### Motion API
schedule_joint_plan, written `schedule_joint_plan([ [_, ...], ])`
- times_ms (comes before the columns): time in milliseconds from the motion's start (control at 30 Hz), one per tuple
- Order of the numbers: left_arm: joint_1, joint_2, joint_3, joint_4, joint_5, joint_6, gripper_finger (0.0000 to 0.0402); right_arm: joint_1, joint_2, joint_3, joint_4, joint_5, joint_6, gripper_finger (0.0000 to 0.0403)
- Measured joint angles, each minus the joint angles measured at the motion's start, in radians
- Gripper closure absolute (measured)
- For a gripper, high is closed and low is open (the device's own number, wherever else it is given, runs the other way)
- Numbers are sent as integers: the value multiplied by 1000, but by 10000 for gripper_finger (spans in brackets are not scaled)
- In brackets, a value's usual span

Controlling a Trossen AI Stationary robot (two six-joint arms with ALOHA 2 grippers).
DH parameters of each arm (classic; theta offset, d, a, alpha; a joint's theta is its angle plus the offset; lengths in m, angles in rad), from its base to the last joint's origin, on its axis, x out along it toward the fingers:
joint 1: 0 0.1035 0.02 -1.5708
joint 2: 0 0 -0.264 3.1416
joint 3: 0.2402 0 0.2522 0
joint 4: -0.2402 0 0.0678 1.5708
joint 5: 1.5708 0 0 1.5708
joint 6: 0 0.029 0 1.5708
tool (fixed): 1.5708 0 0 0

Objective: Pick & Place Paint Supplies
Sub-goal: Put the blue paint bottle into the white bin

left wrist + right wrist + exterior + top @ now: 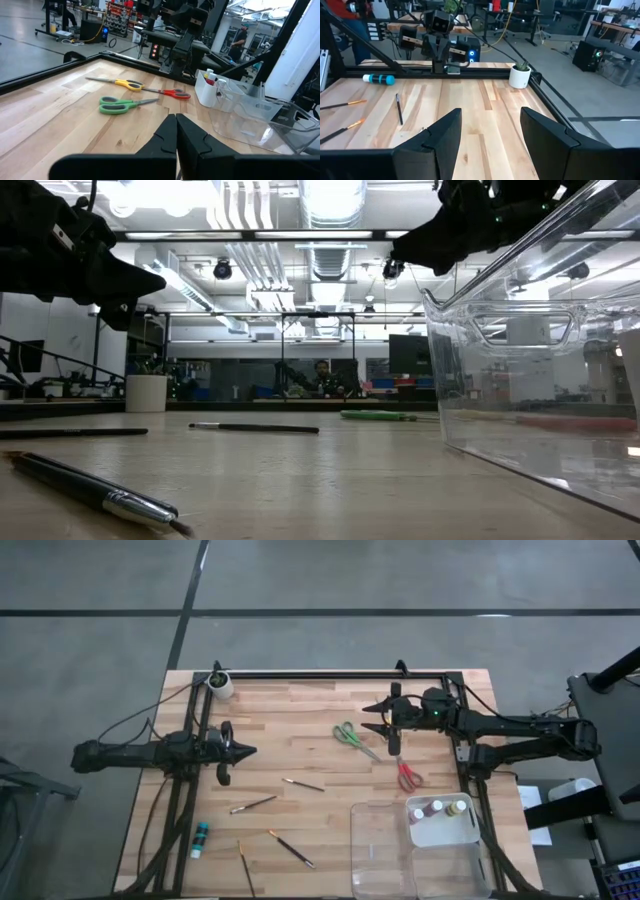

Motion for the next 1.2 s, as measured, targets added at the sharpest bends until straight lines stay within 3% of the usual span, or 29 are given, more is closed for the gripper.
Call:
schedule_joint_plan([
  [867,0,0,0,0,0,0,401,0,1,0,-3,-3,0,202],
  [1200,0,0,0,-9,60,0,401,0,1,0,-8,-3,0,202],
])
